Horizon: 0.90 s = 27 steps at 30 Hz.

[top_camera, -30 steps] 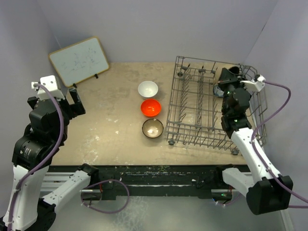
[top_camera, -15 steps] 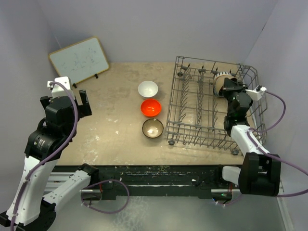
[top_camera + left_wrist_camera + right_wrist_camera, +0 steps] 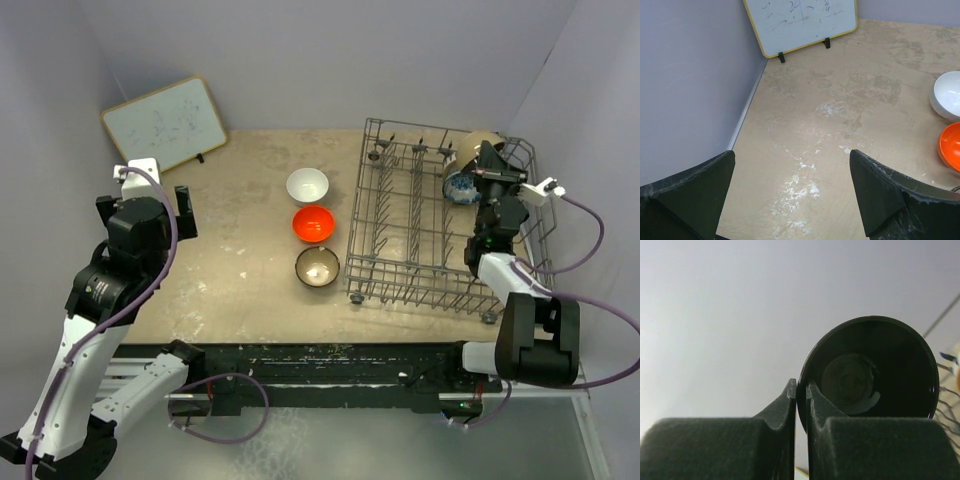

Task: Load the bowls into the dish rack
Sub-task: Place the bowl in the dish rack.

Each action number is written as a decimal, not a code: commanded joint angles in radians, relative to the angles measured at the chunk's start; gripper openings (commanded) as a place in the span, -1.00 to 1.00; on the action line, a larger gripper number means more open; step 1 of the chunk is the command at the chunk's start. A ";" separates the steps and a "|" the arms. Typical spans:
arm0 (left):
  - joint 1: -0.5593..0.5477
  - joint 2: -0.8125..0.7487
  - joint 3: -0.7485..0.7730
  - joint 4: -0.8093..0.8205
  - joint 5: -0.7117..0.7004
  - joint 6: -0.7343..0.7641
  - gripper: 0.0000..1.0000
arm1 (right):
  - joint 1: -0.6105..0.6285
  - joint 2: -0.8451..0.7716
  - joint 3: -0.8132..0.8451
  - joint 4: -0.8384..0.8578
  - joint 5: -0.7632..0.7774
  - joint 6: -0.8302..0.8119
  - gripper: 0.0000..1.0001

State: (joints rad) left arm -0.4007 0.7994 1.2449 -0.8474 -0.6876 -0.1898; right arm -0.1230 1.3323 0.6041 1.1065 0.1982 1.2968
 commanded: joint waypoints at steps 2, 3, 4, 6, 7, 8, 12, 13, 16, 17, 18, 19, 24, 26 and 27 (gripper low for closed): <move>-0.002 0.006 -0.002 0.057 0.002 0.017 0.98 | -0.009 -0.047 -0.116 0.136 0.128 0.100 -1.00; -0.002 0.005 -0.002 0.058 0.004 0.015 0.98 | -0.009 -0.082 -0.097 0.067 0.134 0.093 -1.00; -0.002 0.003 -0.003 0.060 0.005 0.015 0.98 | -0.009 -0.114 -0.070 -0.017 0.137 0.087 -1.00; -0.003 -0.001 -0.007 0.064 0.010 0.016 0.98 | -0.009 -0.159 -0.026 -0.110 0.139 0.063 -1.00; -0.003 -0.002 -0.007 0.066 0.014 0.015 0.98 | -0.009 -0.173 -0.001 -0.131 0.138 0.039 -1.00; -0.003 -0.004 -0.007 0.065 0.017 0.015 0.98 | -0.009 -0.181 0.012 -0.151 0.131 0.032 -1.00; -0.005 -0.016 0.003 0.067 0.026 0.015 0.98 | -0.009 -0.193 0.104 -0.253 0.118 0.006 -1.00; -0.007 -0.023 0.004 0.067 0.026 0.016 0.98 | -0.009 -0.193 0.122 -0.273 0.117 0.006 -1.00; -0.015 -0.036 0.005 0.066 0.016 0.020 0.98 | -0.009 -0.191 0.153 -0.291 0.120 0.008 -1.00; -0.017 -0.039 0.005 0.064 0.012 0.021 0.98 | -0.009 -0.191 0.169 -0.303 0.135 0.005 -1.00; -0.019 -0.044 0.004 0.064 0.010 0.022 0.98 | -0.009 -0.190 0.184 -0.302 0.146 -0.011 -1.00; -0.022 -0.049 0.005 0.062 0.009 0.022 0.98 | -0.009 -0.188 0.199 -0.305 0.145 -0.024 -1.00; -0.026 -0.067 -0.004 0.061 0.009 0.020 0.98 | -0.004 -0.190 0.220 -0.354 0.192 0.009 -1.00; -0.026 -0.070 -0.005 0.061 0.010 0.020 0.98 | 0.003 -0.194 0.215 -0.389 0.231 0.031 -1.00; -0.027 -0.071 -0.004 0.061 0.012 0.019 0.98 | 0.007 -0.195 0.214 -0.409 0.244 0.038 -1.00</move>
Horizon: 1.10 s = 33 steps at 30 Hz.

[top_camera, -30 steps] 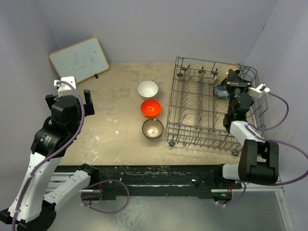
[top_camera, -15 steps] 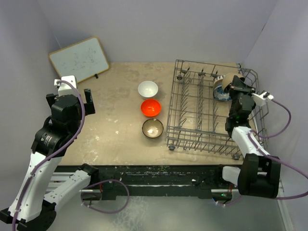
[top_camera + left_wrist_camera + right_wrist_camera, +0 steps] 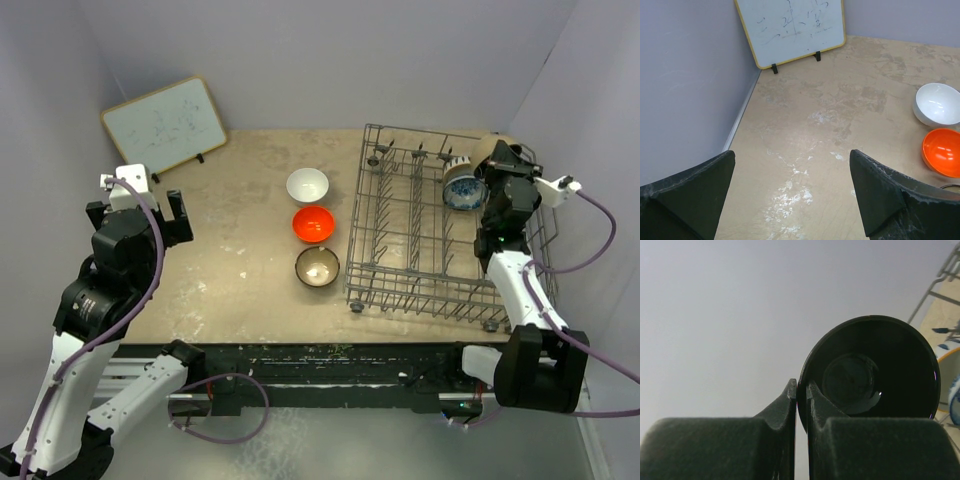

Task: Load the bowls into the dish rack
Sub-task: Place the bowl in the dish rack.

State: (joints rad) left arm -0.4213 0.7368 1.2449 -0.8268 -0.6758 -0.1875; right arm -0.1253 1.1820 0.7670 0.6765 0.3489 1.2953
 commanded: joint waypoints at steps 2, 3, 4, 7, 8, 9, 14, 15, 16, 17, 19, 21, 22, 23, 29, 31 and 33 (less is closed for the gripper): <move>-0.009 -0.009 -0.001 0.038 -0.003 0.017 0.98 | 0.019 -0.041 0.048 0.008 0.103 0.053 -1.00; -0.010 -0.009 -0.001 0.037 -0.006 0.018 0.98 | 0.023 -0.036 0.043 0.005 0.104 0.062 -1.00; -0.011 -0.008 -0.001 0.037 -0.007 0.018 0.98 | 0.030 -0.032 0.037 0.005 0.105 0.072 -1.00; -0.011 -0.007 -0.008 0.039 -0.005 0.016 0.98 | 0.054 -0.012 0.014 0.026 0.121 0.112 -1.00; -0.011 -0.006 -0.010 0.041 -0.003 0.016 0.98 | 0.066 0.000 0.013 0.034 0.130 0.121 -1.00; -0.011 -0.004 -0.010 0.040 -0.003 0.016 0.98 | 0.077 0.011 0.012 0.040 0.141 0.129 -1.00; -0.014 -0.011 -0.010 0.037 -0.019 0.023 0.98 | 0.103 0.039 0.015 0.024 0.207 0.177 -1.00; -0.016 -0.012 -0.011 0.038 -0.024 0.024 0.98 | 0.104 0.037 0.022 -0.001 0.218 0.183 -1.00; -0.018 -0.014 -0.014 0.038 -0.027 0.025 0.98 | 0.104 0.034 0.028 -0.021 0.229 0.185 -1.00; -0.020 -0.015 -0.016 0.040 -0.030 0.027 0.98 | 0.103 0.030 0.037 -0.044 0.237 0.185 -1.00; -0.025 -0.014 -0.018 0.044 -0.030 0.028 0.98 | 0.104 0.027 0.058 -0.104 0.257 0.189 -1.00; -0.028 -0.013 -0.021 0.048 -0.031 0.028 0.98 | 0.104 0.033 0.074 -0.143 0.274 0.198 -1.00; -0.029 -0.013 -0.023 0.051 -0.031 0.028 0.98 | 0.104 0.040 0.082 -0.158 0.279 0.203 -1.00; -0.030 -0.012 -0.024 0.053 -0.031 0.029 0.98 | 0.104 0.045 0.090 -0.176 0.280 0.208 -1.00; -0.033 -0.007 -0.030 0.058 -0.031 0.028 0.98 | 0.105 0.060 0.048 -0.140 0.278 0.242 -1.00; -0.036 -0.006 -0.030 0.058 -0.031 0.028 0.98 | 0.114 0.061 0.035 -0.139 0.287 0.263 -1.00; -0.041 -0.004 -0.030 0.060 -0.031 0.030 0.98 | 0.136 0.055 0.027 -0.154 0.328 0.278 -1.00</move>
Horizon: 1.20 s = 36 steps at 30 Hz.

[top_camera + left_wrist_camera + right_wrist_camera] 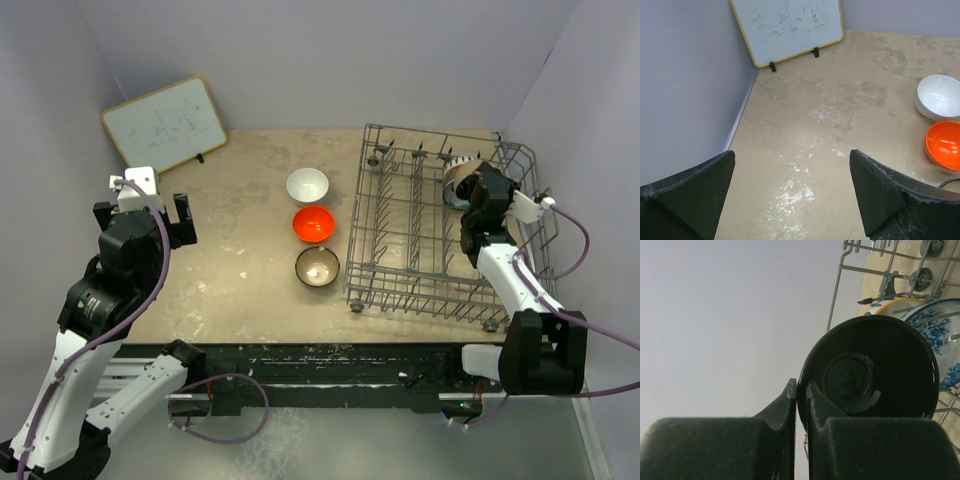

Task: Load the bowls into the dish rack
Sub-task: Place the bowl in the dish rack.

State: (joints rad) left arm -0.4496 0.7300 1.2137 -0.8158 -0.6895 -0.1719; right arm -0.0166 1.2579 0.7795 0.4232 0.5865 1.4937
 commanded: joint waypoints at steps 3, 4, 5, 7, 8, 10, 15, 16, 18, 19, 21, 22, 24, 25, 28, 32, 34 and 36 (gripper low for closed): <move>-0.020 0.002 0.001 0.048 -0.017 0.016 0.98 | 0.068 -0.043 -0.002 0.053 0.182 0.113 -1.00; -0.022 0.001 0.001 0.048 -0.019 0.017 0.98 | 0.073 -0.051 -0.008 0.026 0.193 0.141 -1.00; -0.026 0.001 0.003 0.048 -0.020 0.017 0.98 | 0.076 -0.058 -0.014 0.006 0.209 0.167 -1.00; -0.033 0.003 0.004 0.049 -0.024 0.020 0.98 | 0.083 -0.067 -0.030 -0.026 0.225 0.223 -1.00; -0.036 0.006 0.007 0.049 -0.025 0.020 0.98 | 0.087 -0.068 -0.037 -0.029 0.236 0.237 -1.00; -0.040 0.010 0.012 0.048 -0.025 0.022 0.98 | 0.098 -0.066 -0.029 -0.064 0.265 0.264 -1.00; -0.043 0.014 0.021 0.045 -0.038 0.027 0.98 | 0.112 -0.018 0.054 -0.239 0.331 0.338 -1.00; -0.043 0.015 0.021 0.044 -0.039 0.028 0.98 | 0.112 -0.006 0.055 -0.230 0.335 0.342 -1.00; -0.043 0.020 0.020 0.043 -0.042 0.028 0.98 | 0.112 0.025 0.049 -0.197 0.336 0.357 -1.00; -0.043 0.020 0.021 0.044 -0.044 0.029 0.98 | 0.112 0.038 0.040 -0.155 0.336 0.359 -1.00; -0.043 0.023 0.023 0.043 -0.049 0.033 0.98 | 0.113 0.063 0.027 -0.093 0.344 0.353 -1.00; -0.043 0.024 0.023 0.043 -0.054 0.034 0.99 | 0.112 0.073 0.015 -0.055 0.344 0.348 -1.00; -0.043 0.023 0.021 0.045 -0.058 0.037 0.98 | 0.112 0.092 -0.017 0.042 0.340 0.340 -1.00; -0.043 0.025 0.019 0.049 -0.056 0.037 0.98 | 0.112 0.101 -0.033 0.076 0.339 0.340 -1.00; -0.043 0.026 0.015 0.052 -0.053 0.038 0.98 | 0.112 0.111 -0.061 0.135 0.340 0.337 -1.00; -0.043 0.028 0.013 0.052 -0.048 0.037 0.98 | 0.112 0.120 -0.084 0.147 0.344 0.351 -1.00; -0.043 0.027 0.011 0.052 -0.050 0.037 0.98 | 0.112 0.125 -0.083 0.127 0.345 0.352 -1.00; -0.043 0.027 0.008 0.053 -0.051 0.036 0.98 | 0.111 0.127 -0.084 0.109 0.345 0.351 -1.00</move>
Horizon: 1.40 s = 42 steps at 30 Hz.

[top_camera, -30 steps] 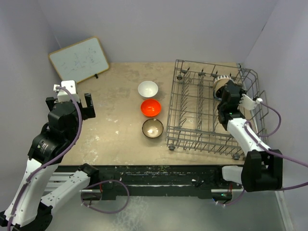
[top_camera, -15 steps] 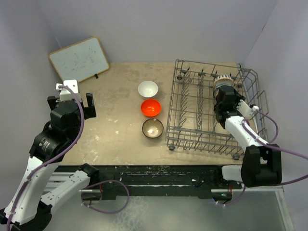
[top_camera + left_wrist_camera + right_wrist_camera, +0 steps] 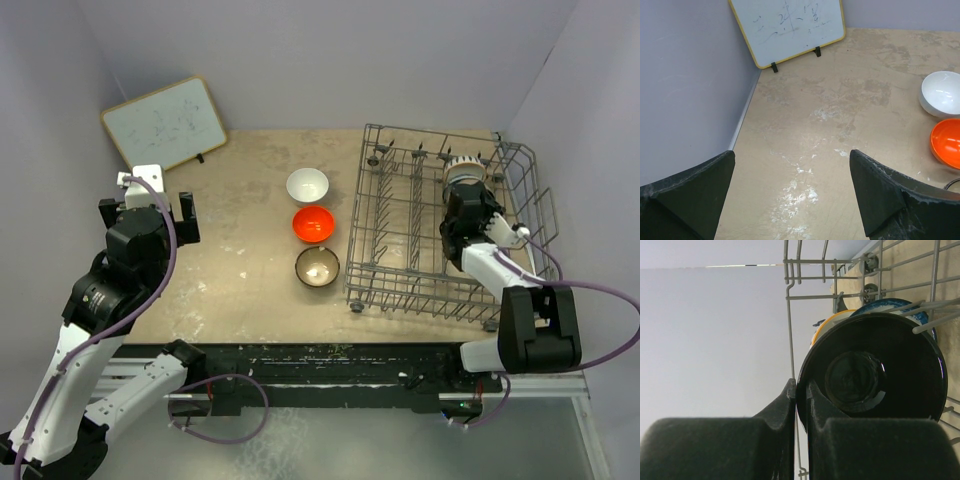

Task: Load the bowls into the dish rack
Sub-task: Place the bowl in the dish rack.

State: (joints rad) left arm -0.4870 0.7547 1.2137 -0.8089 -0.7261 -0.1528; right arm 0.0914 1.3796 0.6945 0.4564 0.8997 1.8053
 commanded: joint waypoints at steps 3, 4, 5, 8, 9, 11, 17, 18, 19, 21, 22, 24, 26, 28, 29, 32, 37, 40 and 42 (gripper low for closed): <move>-0.005 0.002 0.002 0.047 -0.011 0.016 0.98 | 0.004 0.009 -0.011 0.064 0.029 0.054 -1.00; -0.005 0.001 0.001 0.048 -0.011 0.015 0.98 | 0.004 0.012 -0.019 0.062 0.025 0.067 -1.00; -0.005 0.001 0.000 0.048 -0.010 0.015 0.98 | 0.004 0.017 -0.028 0.069 0.023 0.077 -1.00; -0.006 0.002 0.001 0.048 -0.012 0.016 0.98 | 0.004 0.029 -0.045 0.097 0.021 0.081 -0.98; -0.005 0.002 0.001 0.048 -0.013 0.017 0.98 | 0.004 0.031 -0.047 0.103 0.023 0.080 -0.96; -0.005 0.000 0.001 0.048 -0.015 0.018 0.98 | 0.004 0.034 -0.055 0.147 0.035 0.050 -0.96; -0.006 0.004 -0.003 0.055 -0.015 0.019 0.98 | 0.004 0.055 -0.070 0.269 0.015 -0.032 -0.51; -0.006 0.004 -0.003 0.057 -0.014 0.019 0.98 | 0.004 0.058 -0.072 0.269 0.006 -0.019 -0.42; -0.005 0.006 -0.001 0.057 -0.014 0.018 0.98 | 0.003 0.059 -0.075 0.273 0.000 -0.008 -0.38; -0.006 0.006 0.001 0.057 -0.013 0.019 0.98 | 0.003 0.054 -0.082 0.302 -0.007 -0.022 -0.28; -0.005 0.006 0.002 0.056 -0.015 0.020 0.98 | 0.003 0.050 -0.081 0.311 -0.008 -0.034 -0.22; -0.006 0.003 0.003 0.054 -0.018 0.021 0.98 | 0.002 0.030 -0.066 0.306 -0.009 -0.053 -0.09; -0.006 0.000 0.002 0.052 -0.018 0.019 0.98 | 0.003 0.005 -0.051 0.289 -0.004 -0.074 0.08; -0.005 -0.001 0.004 0.053 -0.019 0.019 0.98 | 0.004 -0.021 -0.037 0.273 -0.003 -0.094 0.22; -0.005 -0.001 0.005 0.053 -0.019 0.020 0.98 | 0.003 -0.034 -0.030 0.258 -0.001 -0.097 0.28; -0.005 -0.001 0.008 0.052 -0.018 0.018 0.98 | 0.002 -0.076 -0.008 0.213 0.004 -0.108 0.44; -0.007 -0.005 0.013 0.049 -0.015 0.017 0.98 | 0.002 -0.139 0.028 0.146 -0.001 -0.124 0.60; -0.005 -0.009 0.014 0.045 -0.015 0.016 0.98 | 0.002 -0.164 0.059 0.069 0.003 -0.133 0.67; -0.005 -0.012 0.014 0.044 -0.016 0.014 0.98 | 0.002 -0.167 0.069 0.035 0.007 -0.130 0.69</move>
State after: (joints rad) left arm -0.4870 0.7547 1.2133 -0.8005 -0.7300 -0.1520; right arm 0.0914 1.2625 0.6716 0.4896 0.8680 1.6890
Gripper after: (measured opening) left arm 0.990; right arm 0.836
